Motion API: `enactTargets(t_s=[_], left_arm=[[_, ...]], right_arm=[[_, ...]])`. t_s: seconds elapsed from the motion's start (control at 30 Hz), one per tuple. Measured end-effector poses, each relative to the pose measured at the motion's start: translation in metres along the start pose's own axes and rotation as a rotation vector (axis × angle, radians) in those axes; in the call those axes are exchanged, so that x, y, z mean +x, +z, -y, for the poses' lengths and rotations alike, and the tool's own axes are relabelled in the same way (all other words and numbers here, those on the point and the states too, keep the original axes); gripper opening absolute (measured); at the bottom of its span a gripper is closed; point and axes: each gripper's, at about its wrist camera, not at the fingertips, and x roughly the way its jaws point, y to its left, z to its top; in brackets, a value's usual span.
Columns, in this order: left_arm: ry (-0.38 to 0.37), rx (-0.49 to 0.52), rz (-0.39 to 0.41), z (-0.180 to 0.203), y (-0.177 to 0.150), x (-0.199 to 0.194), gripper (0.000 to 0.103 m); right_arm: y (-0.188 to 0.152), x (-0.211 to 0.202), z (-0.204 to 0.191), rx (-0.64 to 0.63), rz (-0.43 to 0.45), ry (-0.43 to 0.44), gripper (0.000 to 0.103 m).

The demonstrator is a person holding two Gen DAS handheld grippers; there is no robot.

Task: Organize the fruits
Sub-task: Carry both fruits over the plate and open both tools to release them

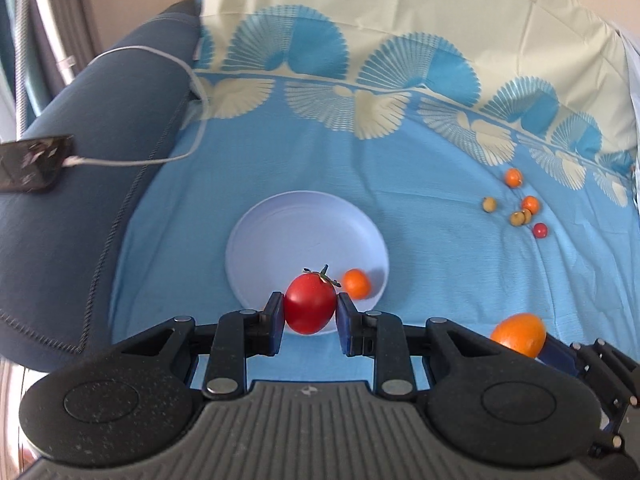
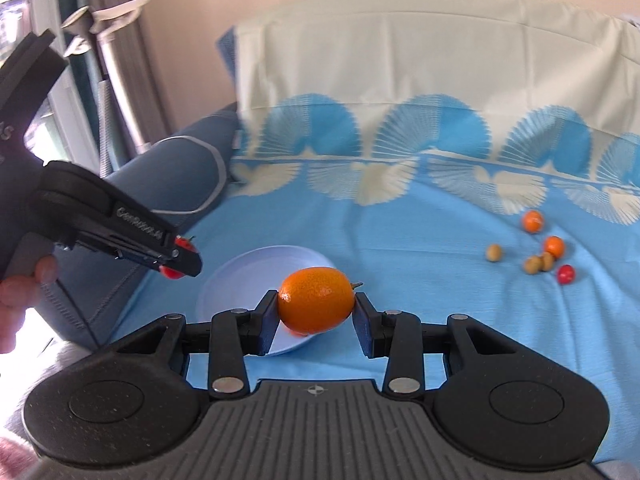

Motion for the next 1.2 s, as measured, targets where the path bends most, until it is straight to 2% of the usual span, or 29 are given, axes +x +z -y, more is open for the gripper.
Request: enactTargets(t_s=[0.17,0.4,0.73,1.2], left_arm=[[0.007,-0.048,0.008,-0.033,-0.023,-0.026,0.03],[0.004,-0.089,0.018,-0.057,-0.044,-0.042,0.03],[-0.004,-0.127,0.038,-0.074,-0.049,-0.052,0.03],[-0.005,-0.139,0.032,-0.076,-0.043,-0.046,0.03]], right_arm=[[-0.011,-0.017,-0.039,-0.032,-0.016,0.053,0.041],[-0.023,-0.035,-0.069,-0.087,-0.021,0.057,0.041],[-0.023,-0.042,-0.082,-0.134,-0.008,0.047,0.041],[-0.023,-0.035,-0.082,-0.139,-0.029,0.043,0.041]])
